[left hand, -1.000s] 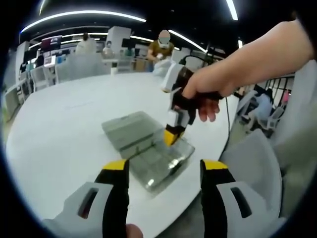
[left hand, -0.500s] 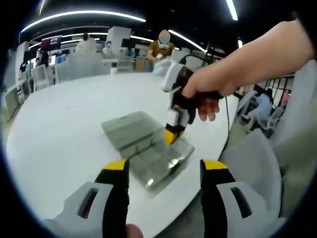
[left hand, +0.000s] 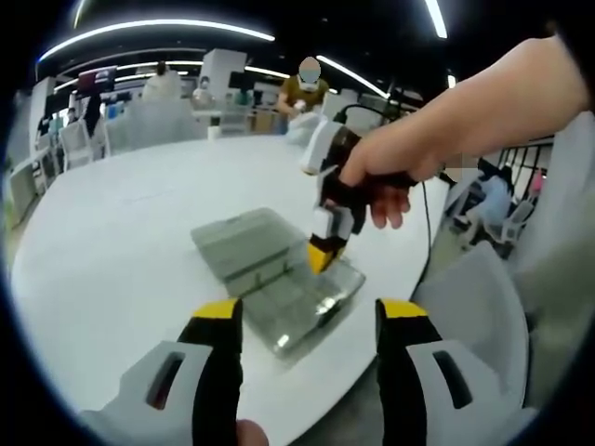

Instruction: Insert the divider into the dual guide fixture by aligning both edges with the guide slots and pushing it downward to the bottom, including one-sided entry, uneven engagement, binding, and posture correction.

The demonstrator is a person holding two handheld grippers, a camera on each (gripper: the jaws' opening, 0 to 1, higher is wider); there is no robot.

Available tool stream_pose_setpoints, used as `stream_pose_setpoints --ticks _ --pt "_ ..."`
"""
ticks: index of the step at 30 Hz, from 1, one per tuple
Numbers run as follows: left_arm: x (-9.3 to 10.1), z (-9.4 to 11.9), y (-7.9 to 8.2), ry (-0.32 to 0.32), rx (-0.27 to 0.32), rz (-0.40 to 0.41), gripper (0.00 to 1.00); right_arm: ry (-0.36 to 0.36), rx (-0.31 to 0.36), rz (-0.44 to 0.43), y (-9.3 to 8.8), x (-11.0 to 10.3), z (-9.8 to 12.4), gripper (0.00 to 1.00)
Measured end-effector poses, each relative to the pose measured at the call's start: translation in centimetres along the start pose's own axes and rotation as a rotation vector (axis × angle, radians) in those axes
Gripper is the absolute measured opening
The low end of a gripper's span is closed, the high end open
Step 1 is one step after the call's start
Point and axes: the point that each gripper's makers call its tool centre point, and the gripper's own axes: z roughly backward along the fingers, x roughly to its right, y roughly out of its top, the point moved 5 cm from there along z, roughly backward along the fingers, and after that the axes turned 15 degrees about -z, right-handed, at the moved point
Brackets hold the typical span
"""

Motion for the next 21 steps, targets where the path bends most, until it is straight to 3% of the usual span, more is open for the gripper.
stream_pose_setpoints --ticks 21 --pt "-0.23 -0.06 -0.17 0.003 -0.005 0.007 0.56 -0.047 -0.025 0.033 0.24 -0.08 -0.93 0.0"
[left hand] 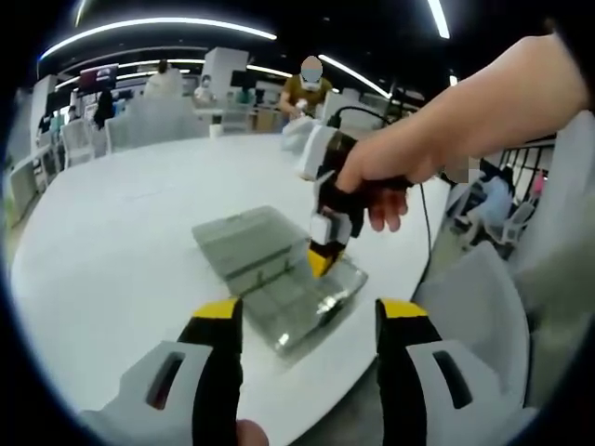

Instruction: Insert the divider into the dual guide fixture by aligning both edges with the guide slots and pushing it downward to the bottom, including one-sided entry, uneven engagement, binding, and posture correction.

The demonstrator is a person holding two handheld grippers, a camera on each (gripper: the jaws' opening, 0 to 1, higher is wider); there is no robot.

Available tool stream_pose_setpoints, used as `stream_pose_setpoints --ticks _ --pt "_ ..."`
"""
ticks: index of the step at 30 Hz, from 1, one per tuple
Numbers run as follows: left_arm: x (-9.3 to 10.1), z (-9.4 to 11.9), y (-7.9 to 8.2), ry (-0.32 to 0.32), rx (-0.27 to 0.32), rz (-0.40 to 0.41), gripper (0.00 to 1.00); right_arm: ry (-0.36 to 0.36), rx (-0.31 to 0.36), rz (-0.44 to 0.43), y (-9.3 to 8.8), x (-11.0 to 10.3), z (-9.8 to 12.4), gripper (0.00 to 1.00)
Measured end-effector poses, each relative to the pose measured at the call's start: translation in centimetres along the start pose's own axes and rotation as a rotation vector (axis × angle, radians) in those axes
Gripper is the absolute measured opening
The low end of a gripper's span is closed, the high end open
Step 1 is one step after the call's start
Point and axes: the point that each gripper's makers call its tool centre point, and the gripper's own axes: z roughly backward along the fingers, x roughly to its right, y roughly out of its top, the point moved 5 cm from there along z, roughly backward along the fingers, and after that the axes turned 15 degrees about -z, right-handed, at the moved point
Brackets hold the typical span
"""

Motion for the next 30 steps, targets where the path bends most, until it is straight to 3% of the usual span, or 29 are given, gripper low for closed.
stream_pose_setpoints --ticks 21,30 --pt "-0.13 -0.03 -0.19 0.003 -0.007 0.007 0.56 -0.069 -0.016 0.051 0.21 -0.26 -0.78 0.0" --pt "-0.17 0.03 -0.24 0.004 -0.01 0.008 0.55 -0.083 -0.024 0.05 -0.5 -0.34 -0.34 0.0"
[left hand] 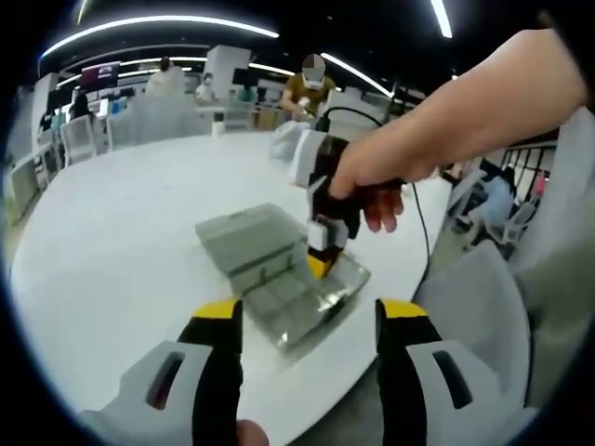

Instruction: Insert the divider into the dual guide fixture by aligning both edges with the guide slots and pushing it downward to the bottom, including one-sided entry, uneven engagement, binding, and posture correction.

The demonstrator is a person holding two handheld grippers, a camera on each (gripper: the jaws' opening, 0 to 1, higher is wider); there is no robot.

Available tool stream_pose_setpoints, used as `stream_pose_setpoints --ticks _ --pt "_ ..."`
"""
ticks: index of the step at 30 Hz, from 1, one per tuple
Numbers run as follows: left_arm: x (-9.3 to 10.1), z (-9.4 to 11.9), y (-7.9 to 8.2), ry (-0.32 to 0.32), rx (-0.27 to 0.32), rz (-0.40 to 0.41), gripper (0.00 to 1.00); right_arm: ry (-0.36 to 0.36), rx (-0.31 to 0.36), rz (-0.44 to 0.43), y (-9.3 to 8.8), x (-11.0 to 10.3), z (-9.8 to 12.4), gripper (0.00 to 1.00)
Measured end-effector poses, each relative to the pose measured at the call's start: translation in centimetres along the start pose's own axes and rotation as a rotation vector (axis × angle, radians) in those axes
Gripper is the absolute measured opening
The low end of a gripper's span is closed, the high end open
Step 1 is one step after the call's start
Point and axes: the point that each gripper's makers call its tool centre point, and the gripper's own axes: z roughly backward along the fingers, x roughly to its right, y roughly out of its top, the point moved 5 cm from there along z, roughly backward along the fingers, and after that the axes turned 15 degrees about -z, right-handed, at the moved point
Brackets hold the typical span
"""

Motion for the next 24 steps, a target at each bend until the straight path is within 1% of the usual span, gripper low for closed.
stream_pose_setpoints --ticks 6,9,13,15,19,24 --pt "0.0 0.0 0.1 -0.001 -0.001 -0.007 0.55 -0.009 -0.015 0.003 0.5 -0.2 0.3 0.0" --pt "0.0 0.0 0.2 -0.002 0.0 -0.01 0.55 -0.007 -0.018 0.0 0.0 -0.2 0.7 0.0" --pt "0.0 0.0 0.3 -0.006 -0.003 -0.014 0.55 -0.012 -0.021 -0.004 -0.1 0.1 1.1 0.0" --pt "0.1 0.0 0.3 -0.007 -0.003 -0.016 0.55 -0.012 -0.023 -0.007 0.4 0.2 1.0 0.0" --pt "0.2 0.0 0.4 -0.011 -0.005 -0.02 0.55 -0.002 -0.028 -0.009 -0.4 0.0 1.7 0.0" --pt "0.2 0.0 0.5 -0.012 -0.004 -0.022 0.55 0.009 -0.035 -0.011 0.2 -0.2 1.4 0.0"
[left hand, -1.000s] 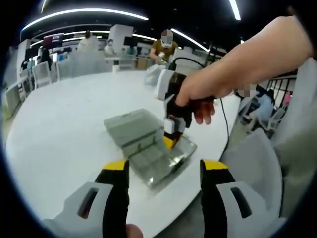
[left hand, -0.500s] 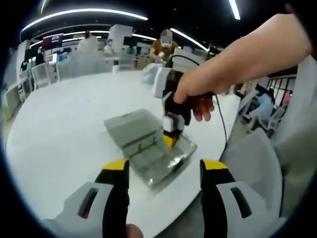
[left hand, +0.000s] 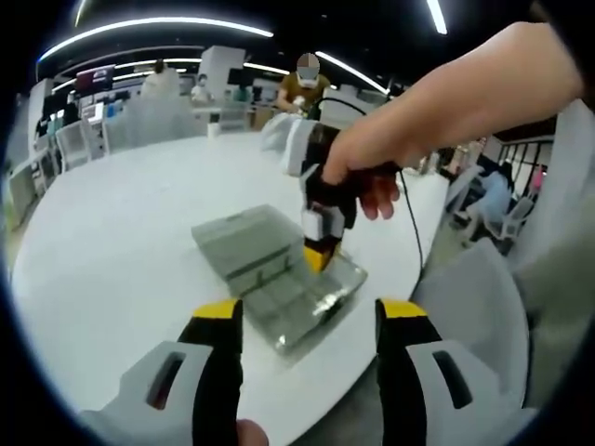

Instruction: Insert the divider into the dual guide fixture by aligning both edges with the guide slots and pushing it downward to the bottom, including one-sided entry, uneven engagement, binding, and posture correction.

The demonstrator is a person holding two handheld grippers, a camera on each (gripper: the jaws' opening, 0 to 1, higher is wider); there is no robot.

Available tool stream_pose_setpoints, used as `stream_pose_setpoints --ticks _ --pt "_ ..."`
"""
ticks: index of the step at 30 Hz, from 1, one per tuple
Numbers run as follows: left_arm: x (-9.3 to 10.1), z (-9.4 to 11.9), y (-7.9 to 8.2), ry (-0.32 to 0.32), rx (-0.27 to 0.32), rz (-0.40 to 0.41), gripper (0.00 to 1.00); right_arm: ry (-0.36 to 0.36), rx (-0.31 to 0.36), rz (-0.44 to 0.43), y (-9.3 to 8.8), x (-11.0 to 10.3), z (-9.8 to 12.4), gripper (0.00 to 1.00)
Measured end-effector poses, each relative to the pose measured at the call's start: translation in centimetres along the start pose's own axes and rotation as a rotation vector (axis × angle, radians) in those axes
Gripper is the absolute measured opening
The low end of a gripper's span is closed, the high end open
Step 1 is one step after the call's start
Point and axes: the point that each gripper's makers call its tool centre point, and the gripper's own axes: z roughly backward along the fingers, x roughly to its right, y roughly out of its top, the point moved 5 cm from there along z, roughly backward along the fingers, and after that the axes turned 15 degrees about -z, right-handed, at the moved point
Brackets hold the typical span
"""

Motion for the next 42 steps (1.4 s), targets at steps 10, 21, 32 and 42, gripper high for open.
stream_pose_setpoints --ticks 10,21,32,42 --pt "0.0 0.0 0.1 0.0 -0.001 -0.005 0.55 0.002 -0.004 0.0 0.0 -0.1 0.3 0.0" --pt "0.0 0.1 0.1 0.001 -0.002 -0.004 0.55 0.006 -0.005 0.006 0.3 -0.3 0.1 0.0" --pt "0.0 0.1 0.0 0.002 -0.004 -0.001 0.55 -0.002 0.008 0.019 0.7 -0.1 -0.8 0.0" --pt "0.0 0.0 -0.2 0.004 -0.008 0.003 0.55 -0.012 0.016 0.035 0.3 -0.2 -1.2 0.0"
